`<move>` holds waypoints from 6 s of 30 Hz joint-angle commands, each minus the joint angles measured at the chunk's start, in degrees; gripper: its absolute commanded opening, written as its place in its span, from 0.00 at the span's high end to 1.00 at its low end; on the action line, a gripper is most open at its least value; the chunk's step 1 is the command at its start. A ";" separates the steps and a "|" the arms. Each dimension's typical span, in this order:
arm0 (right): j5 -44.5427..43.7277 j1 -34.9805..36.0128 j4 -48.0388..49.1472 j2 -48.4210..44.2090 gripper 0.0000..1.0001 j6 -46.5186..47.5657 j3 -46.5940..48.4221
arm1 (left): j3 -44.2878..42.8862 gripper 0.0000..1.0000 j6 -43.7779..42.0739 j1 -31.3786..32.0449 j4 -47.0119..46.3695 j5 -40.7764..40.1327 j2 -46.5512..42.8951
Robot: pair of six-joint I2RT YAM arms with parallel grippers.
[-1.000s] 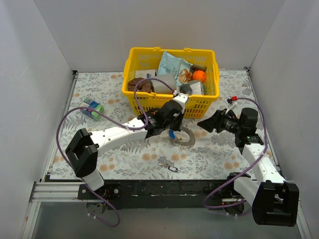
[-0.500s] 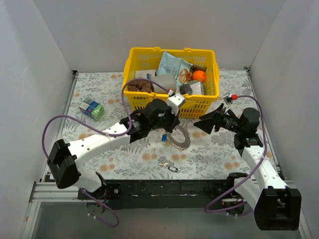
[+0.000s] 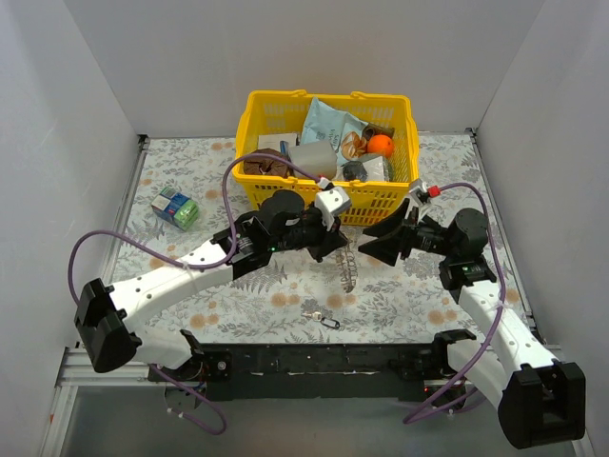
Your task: Put the keys on the keyring
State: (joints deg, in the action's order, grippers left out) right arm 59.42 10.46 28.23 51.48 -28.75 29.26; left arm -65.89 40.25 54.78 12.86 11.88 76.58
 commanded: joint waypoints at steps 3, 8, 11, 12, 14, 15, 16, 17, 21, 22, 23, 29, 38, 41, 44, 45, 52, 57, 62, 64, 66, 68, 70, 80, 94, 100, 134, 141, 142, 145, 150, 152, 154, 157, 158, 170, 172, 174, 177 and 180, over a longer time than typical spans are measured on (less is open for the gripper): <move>4.21 1.49 6.83 -0.51 0.28 -0.43 2.56 | 1.90 1.00 -2.46 -0.91 -5.39 9.47 -6.17; 6.06 2.46 10.17 -0.42 0.40 -2.53 2.39 | 2.17 1.00 -2.46 -0.91 -6.01 14.13 -6.88; 6.94 2.64 13.78 -0.24 0.46 -5.34 2.12 | 1.90 1.00 -2.54 -0.99 -5.83 15.98 -6.70; 7.20 2.72 15.61 -0.33 0.46 -6.74 2.21 | 1.73 1.00 -2.54 -1.00 -5.66 16.24 -6.62; 7.82 2.72 17.03 -0.68 0.46 -8.07 2.38 | 1.55 1.00 -2.63 -1.00 -5.48 16.42 -6.53; 8.08 2.73 17.91 -0.77 0.46 -8.60 2.47 | 1.55 1.00 -2.63 -1.00 -5.48 16.42 -6.53; 8.26 2.73 18.18 -0.95 0.46 -9.04 2.56 | 1.73 1.00 -2.63 -1.00 -5.48 16.33 -6.53; 8.78 2.73 18.35 -1.21 0.47 -9.13 2.65 | 1.81 1.00 -2.63 -1.00 -5.57 15.64 -6.53; 9.22 2.81 17.48 -1.65 0.50 -9.04 2.04 | 2.25 1.00 -2.46 -1.08 -5.92 13.79 -6.18; 9.22 2.73 17.21 -1.65 0.51 -8.95 1.77 | 2.52 1.00 -2.37 -1.08 -6.01 13.44 -6.00; 9.14 2.81 16.86 -1.74 0.51 -8.26 1.25 | 2.87 1.00 -2.37 -1.08 -6.36 13.26 -5.65; 6.68 2.81 13.88 -2.26 0.52 -5.70 -4.38 | 4.10 1.00 -2.46 -1.26 -6.53 11.59 -0.03; 3.87 2.73 3.86 -4.37 0.51 1.77 -9.04 | 8.84 1.00 -1.58 -1.70 -12.60 13.34 4.63; 3.34 2.55 2.45 -5.07 0.45 3.96 -10.00 | 9.20 1.00 -1.66 -1.70 -14.53 14.39 6.04; 2.99 2.46 -1.23 -5.16 0.36 6.94 -9.75 | 8.85 1.00 -1.93 -1.79 -14.45 15.28 7.01; 2.98 2.29 -1.59 -5.08 0.35 7.39 -9.66 | 8.93 1.00 -2.02 -1.79 -14.44 15.71 7.01; 2.63 2.29 -1.86 -4.02 0.31 8.45 -9.74 | 10.95 1.00 -6.32 -2.14 -15.94 19.58 5.52; 2.02 2.29 -2.48 -3.85 0.31 9.07 -9.74 | 11.75 1.00 -7.11 -2.23 -15.94 20.20 4.37; 2.28 2.29 -2.74 -3.23 0.32 9.24 -10.18 | 11.84 1.00 -6.94 -2.40 -16.20 20.82 3.41; 2.54 2.29 -2.74 -3.06 0.32 9.24 -10.18 | 11.75 1.00 -6.85 -2.40 -16.47 20.99 2.88; 2.81 2.29 -2.74 -2.79 0.32 9.24 -10.10 | 11.75 1.00 -6.68 -2.40 -16.55 21.52 2.44; 3.07 2.28 -2.57 -2.27 0.33 9.24 -10.18 | 11.48 1.00 -6.59 -2.40 -16.73 21.96 2.35; 3.25 2.29 -2.04 -1.92 0.34 8.89 -10.27 | 11.31 1.00 -6.32 -2.40 -16.47 22.75 2.35; 3.69 2.37 -0.11 -0.68 0.38 7.66 -10.89 | 9.29 1.00 -5.27 -2.40 -15.50 25.65 3.23; 5.26 3.34 3.23 -0.07 0.53 5.20 -11.68 | 8.06 1.00 -4.30 -2.40 -15.59 27.06 4.90; 6.06 3.87 4.38 0.46 0.57 3.97 -11.59 | 7.70 1.00 -3.95 -2.40 -15.59 27.76 5.08; -1.15 3.96 -3.36 -4.20 0.51 5.38 -11.85 | 10.25 1.00 -4.57 -2.58 -17.43 26.27 7.89; 0.52 2.38 0.43 -3.49 0.58 2.83 -13.44 | 11.83 1.00 -3.51 -3.54 -20.77 25.30 8.68; 0.44 1.85 0.25 -3.58 0.58 2.83 -13.44 | 11.84 1.00 -3.42 -3.72 -20.86 25.30 8.94; -0.44 1.06 -1.07 -4.37 0.56 3.00 -13.61 | 12.01 1.00 -3.07 -4.16 -21.30 25.39 9.29; 1.13 0.79 -0.54 -3.32 0.54 3.09 -13.35 | 11.92 1.00 -2.46 -4.51 -22.27 27.05 9.64; 1.14 0.70 -1.07 -3.32 0.53 3.26 -13.00 | 11.40 1.00 -2.46 -4.51 -21.74 27.41 9.82; 0.61 0.70 -1.33 -3.84 0.51 3.35 -12.38 | 11.39 1.00 -2.54 -4.60 -21.56 27.49 10.00; 0.17 0.70 -2.82 -5.34 0.51 3.44 -10.89 | 11.31 1.00 -2.54 -4.69 -21.56 27.32 10.08; 0.17 0.70 -4.13 -5.60 0.51 3.61 -10.63 | 11.31 1.00 -2.46 -4.77 -21.65 27.41 10.17; 0.08 0.62 -12.85 -7.19 0.52 8.10 -10.27 | 11.22 1.00 -2.46 -5.39 -21.30 27.85 10.17; 1.22 0.70 -12.67 -6.66 0.52 8.19 -10.45 | 11.13 1.00 -2.46 -5.48 -21.39 28.02 10.17; 2.80 0.62 -12.15 -5.52 0.50 8.10 -10.62 | 11.04 1.00 -2.46 -5.48 -21.30 28.20 10.26; 3.68 0.70 -9.86 -4.55 0.42 6.87 -11.23 | 10.61 1.00 -2.37 -5.48 -21.04 28.90 10.44; 4.30 0.62 -6.88 -3.94 0.36 5.38 -11.85 | 10.17 1.00 -2.28 -5.48 -20.60 29.34 10.70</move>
State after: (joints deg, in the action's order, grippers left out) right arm 61.06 11.25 16.53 46.96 -22.11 17.43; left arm -53.95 37.82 49.60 -7.68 39.18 86.96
